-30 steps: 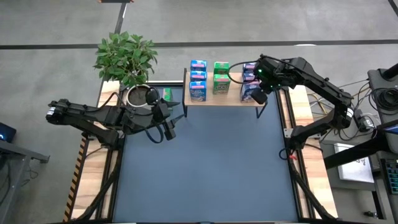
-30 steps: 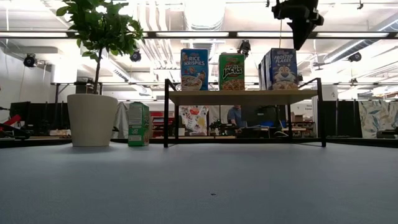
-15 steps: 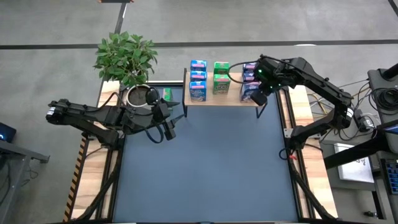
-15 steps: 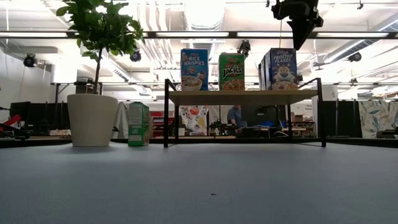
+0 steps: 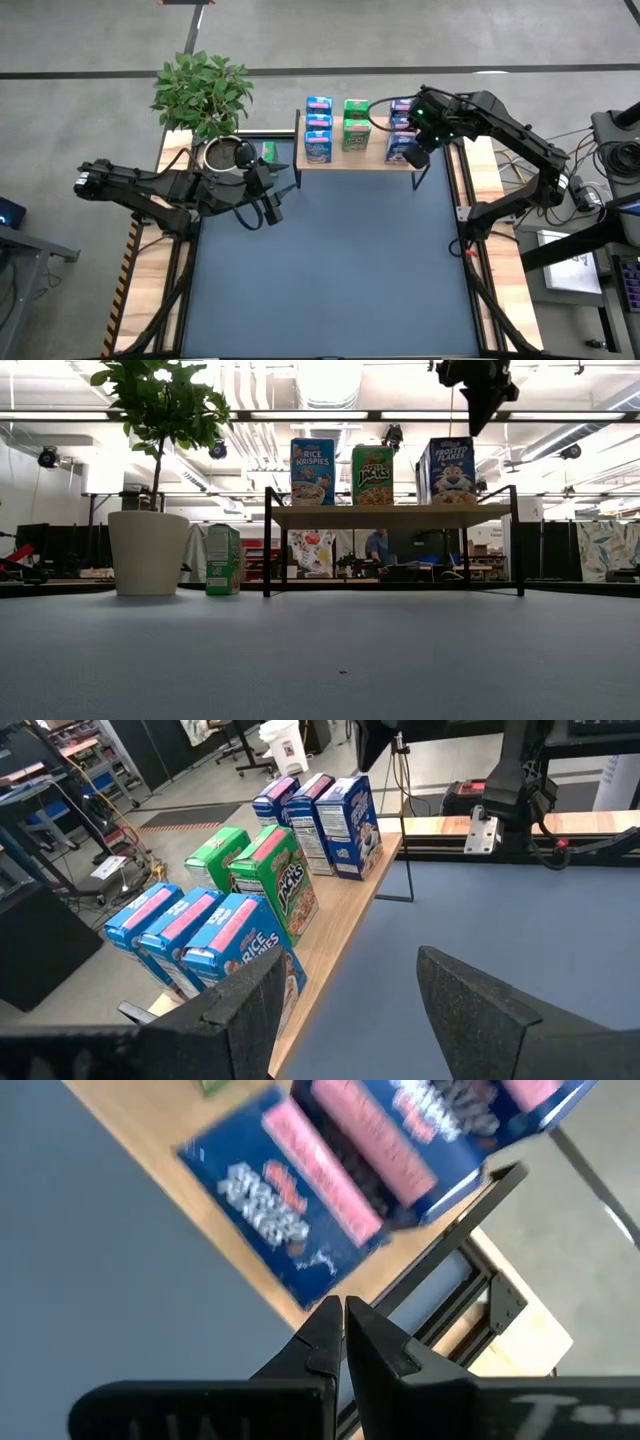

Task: Stack cereal on shelf
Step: Put the blue cereal box on the shelf aligned with the other blue cereal boxes

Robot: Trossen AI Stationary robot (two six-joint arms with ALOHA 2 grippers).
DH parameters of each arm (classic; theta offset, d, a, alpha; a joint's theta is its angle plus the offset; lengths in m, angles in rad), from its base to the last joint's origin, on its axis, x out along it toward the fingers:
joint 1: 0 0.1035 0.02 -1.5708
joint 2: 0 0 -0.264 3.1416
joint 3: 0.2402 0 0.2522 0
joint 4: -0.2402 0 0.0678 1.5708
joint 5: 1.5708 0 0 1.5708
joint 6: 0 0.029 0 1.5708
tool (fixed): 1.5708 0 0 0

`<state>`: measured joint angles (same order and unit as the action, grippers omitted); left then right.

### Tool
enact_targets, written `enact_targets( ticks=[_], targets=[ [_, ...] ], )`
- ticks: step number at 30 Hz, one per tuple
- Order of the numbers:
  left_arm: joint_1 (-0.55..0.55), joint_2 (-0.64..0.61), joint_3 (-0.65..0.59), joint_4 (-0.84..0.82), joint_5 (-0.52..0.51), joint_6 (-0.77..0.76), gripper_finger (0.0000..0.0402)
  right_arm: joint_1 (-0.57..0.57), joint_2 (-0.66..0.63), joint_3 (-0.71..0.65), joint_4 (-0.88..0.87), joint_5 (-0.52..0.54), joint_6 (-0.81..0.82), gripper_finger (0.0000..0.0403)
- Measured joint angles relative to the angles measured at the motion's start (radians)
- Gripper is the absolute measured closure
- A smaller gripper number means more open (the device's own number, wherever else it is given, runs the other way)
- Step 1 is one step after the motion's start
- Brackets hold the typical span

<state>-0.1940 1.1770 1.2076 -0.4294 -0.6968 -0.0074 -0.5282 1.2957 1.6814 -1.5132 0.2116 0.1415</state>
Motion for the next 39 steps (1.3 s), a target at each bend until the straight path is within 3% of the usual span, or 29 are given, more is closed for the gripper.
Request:
enact_targets(
  ticks=[12, 39],
  targets=[
    [0.000, 0.000, 0.000, 0.000, 0.000, -0.003, 0.0192, 0.000, 0.023, -0.004, 0.226, -0.010, -0.114, 0.0394],
    [0.000, 0.000, 0.000, 0.001, 0.000, -0.006, 0.0192, 0.000, 0.034, -0.022, 0.208, -0.006, -0.170, 0.0394]
  ],
)
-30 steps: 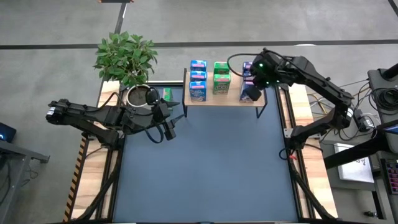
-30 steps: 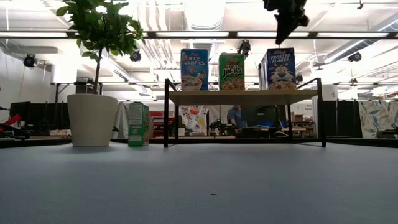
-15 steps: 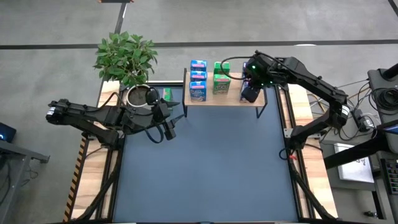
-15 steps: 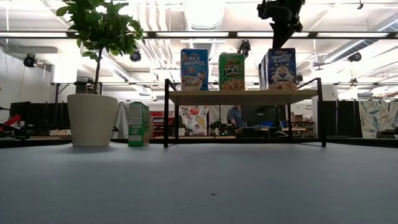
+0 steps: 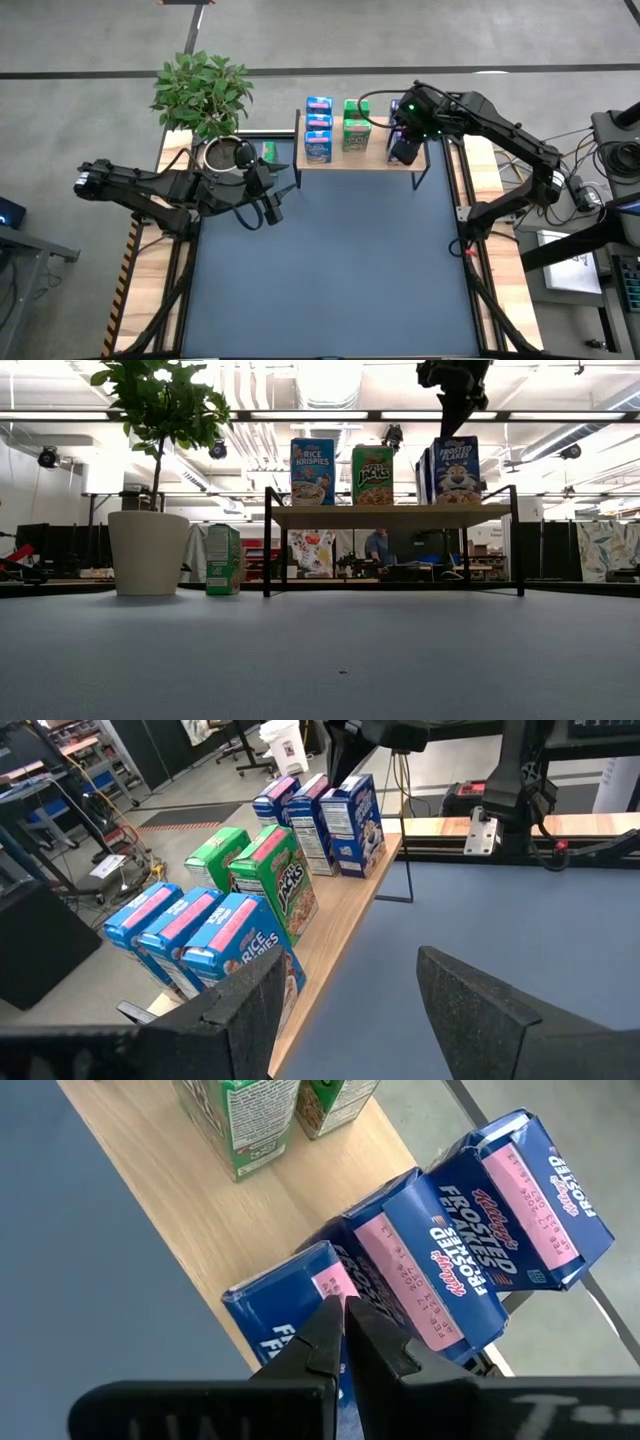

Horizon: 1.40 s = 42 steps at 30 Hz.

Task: Stack cereal on shelf
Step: Put the blue cereal box on the shelf aligned with the other blue cereal boxes, then put the green cereal box on the shelf aligned with the other green cereal boxes

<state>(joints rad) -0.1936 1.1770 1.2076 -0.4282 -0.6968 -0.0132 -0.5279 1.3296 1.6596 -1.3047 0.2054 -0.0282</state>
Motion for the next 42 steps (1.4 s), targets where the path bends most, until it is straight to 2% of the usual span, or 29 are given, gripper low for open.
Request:
enact_targets(
  ticks=[6, 16, 20, 25, 42],
  targets=[
    [0.000, 0.000, 0.000, 0.001, 0.000, -0.001, 0.0192, 0.000, -0.002, 0.003, 0.028, 0.004, -0.025, 0.0394],
    [0.000, 0.000, 0.000, 0.001, 0.000, -0.001, 0.0192, -0.003, 0.000, -0.019, 0.198, 0.006, -0.114, 0.0394],
    [0.000, 0.000, 0.000, 0.001, 0.000, -0.001, 0.0192, -0.003, 0.000, -0.046, 0.213, 0.010, -0.121, 0.0394],
    [0.000, 0.000, 0.000, 0.001, 0.000, -0.001, 0.0192, -0.003, 0.000, -0.060, 0.211, 0.084, -0.128, 0.0394],
    [0.000, 0.000, 0.000, 0.001, 0.000, -0.001, 0.0192, -0.003, 0.013, -0.061, 0.208, 0.084, -0.130, 0.0394]
  ],
)
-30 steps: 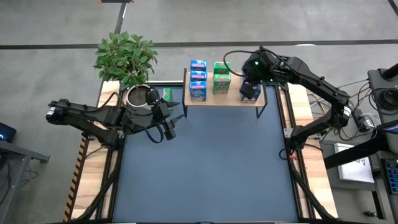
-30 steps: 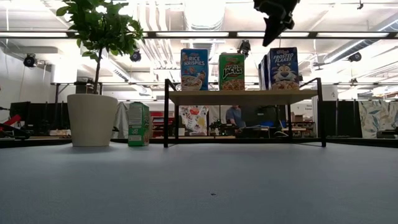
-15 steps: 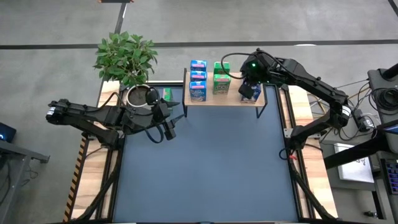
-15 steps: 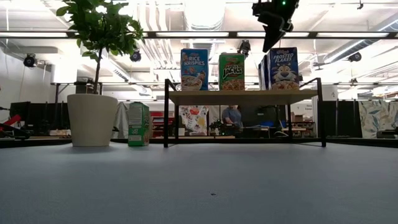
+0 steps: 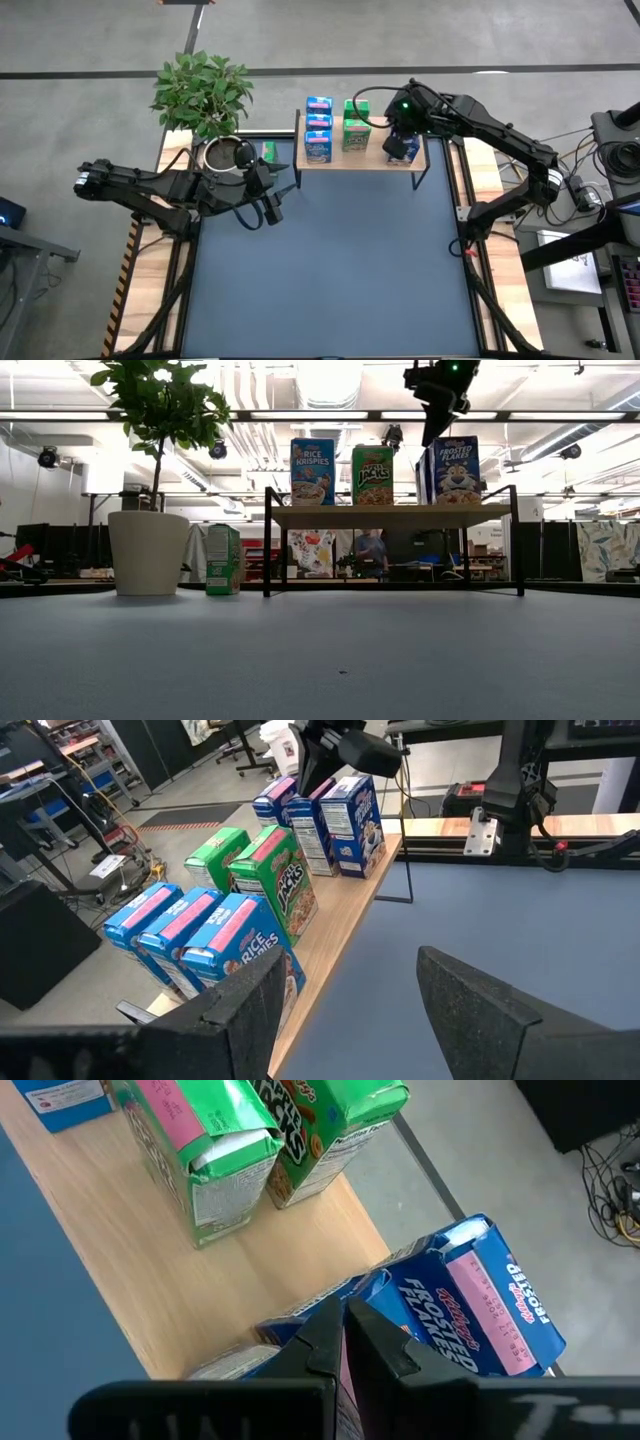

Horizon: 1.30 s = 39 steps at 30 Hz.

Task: Stack cereal on shelf
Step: Put the green cereal box on the shelf aligned with the other green cereal boxes

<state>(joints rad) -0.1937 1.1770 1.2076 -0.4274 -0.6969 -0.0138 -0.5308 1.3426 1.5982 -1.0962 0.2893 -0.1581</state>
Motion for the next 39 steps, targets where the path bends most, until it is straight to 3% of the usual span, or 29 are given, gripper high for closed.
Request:
enact_targets(
  ticks=[25, 34, 39],
  targets=[
    [0.000, 0.000, 0.000, 0.008, 0.000, -0.027, 0.0192, 0.012, -0.055, 0.054, -0.024, -0.001, 0.000, 0.0394],
    [0.012, 0.000, 0.000, -0.002, -0.001, -0.120, 0.0192, 0.120, -0.182, 0.004, -0.004, -0.061, 0.056, 0.0394],
    [0.081, 0.000, 0.002, -0.043, -0.001, -0.133, 0.0192, 0.220, -0.232, -0.023, 0.027, -0.061, 0.080, 0.0394]
  ],
)
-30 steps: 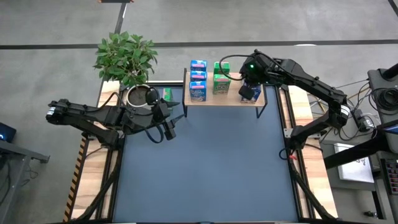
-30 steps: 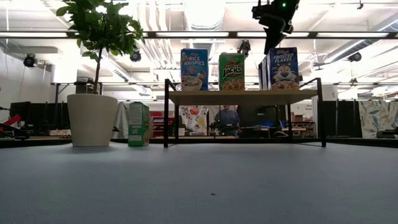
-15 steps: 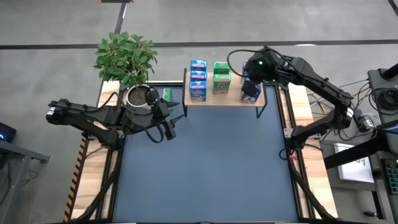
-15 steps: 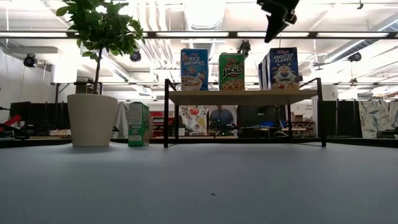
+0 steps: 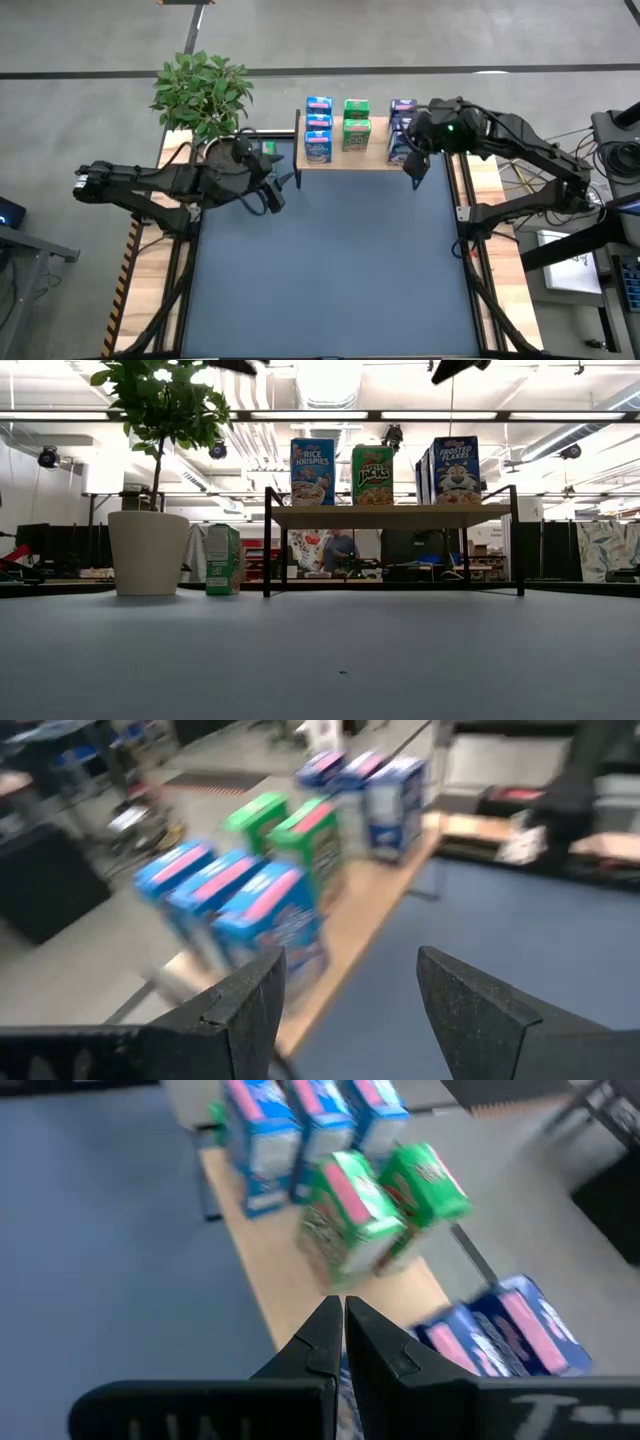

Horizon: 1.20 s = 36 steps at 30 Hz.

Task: Stack cereal on shelf
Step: Put the green cereal box on the shelf aligned with the other green cereal boxes

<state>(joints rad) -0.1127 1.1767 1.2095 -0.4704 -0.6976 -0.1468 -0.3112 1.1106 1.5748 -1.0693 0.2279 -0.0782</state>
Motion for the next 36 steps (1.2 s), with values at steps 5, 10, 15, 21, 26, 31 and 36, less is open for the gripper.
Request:
enact_targets(
  ticks=[5, 10, 15, 21, 26, 31, 36],
  targets=[
    [0.154, 0.000, 0.000, -0.155, 0.000, -0.094, 0.0192, 0.086, -0.018, -0.008, 0.017, 0.006, 0.018, 0.0394],
    [0.309, 0.003, -0.042, -0.255, 0.013, -0.197, 0.0192, 0.139, -0.022, -0.008, 0.020, 0.009, 0.028, 0.0394],
    [0.422, 0.003, -0.143, -0.191, 0.152, -0.207, 0.0192, 0.159, -0.020, -0.009, 0.024, 0.008, 0.028, 0.0394],
    [0.526, 0.004, -0.262, -0.089, 0.229, -0.231, 0.0192, 0.159, -0.013, -0.010, 0.030, 0.011, 0.028, 0.0394],
    [0.560, 0.004, -0.340, -0.007, 0.232, -0.249, 0.0192, 0.159, -0.009, -0.011, 0.030, 0.010, 0.035, 0.0394],
    [0.563, 0.007, -0.410, 0.109, 0.229, -0.265, 0.0192, 0.159, -0.008, -0.011, 0.030, 0.010, 0.043, 0.0394],
    [0.563, 0.034, -0.472, 0.216, 0.189, -0.286, 0.0192, 0.159, -0.008, -0.011, 0.030, 0.010, 0.054, 0.0394]
  ],
)
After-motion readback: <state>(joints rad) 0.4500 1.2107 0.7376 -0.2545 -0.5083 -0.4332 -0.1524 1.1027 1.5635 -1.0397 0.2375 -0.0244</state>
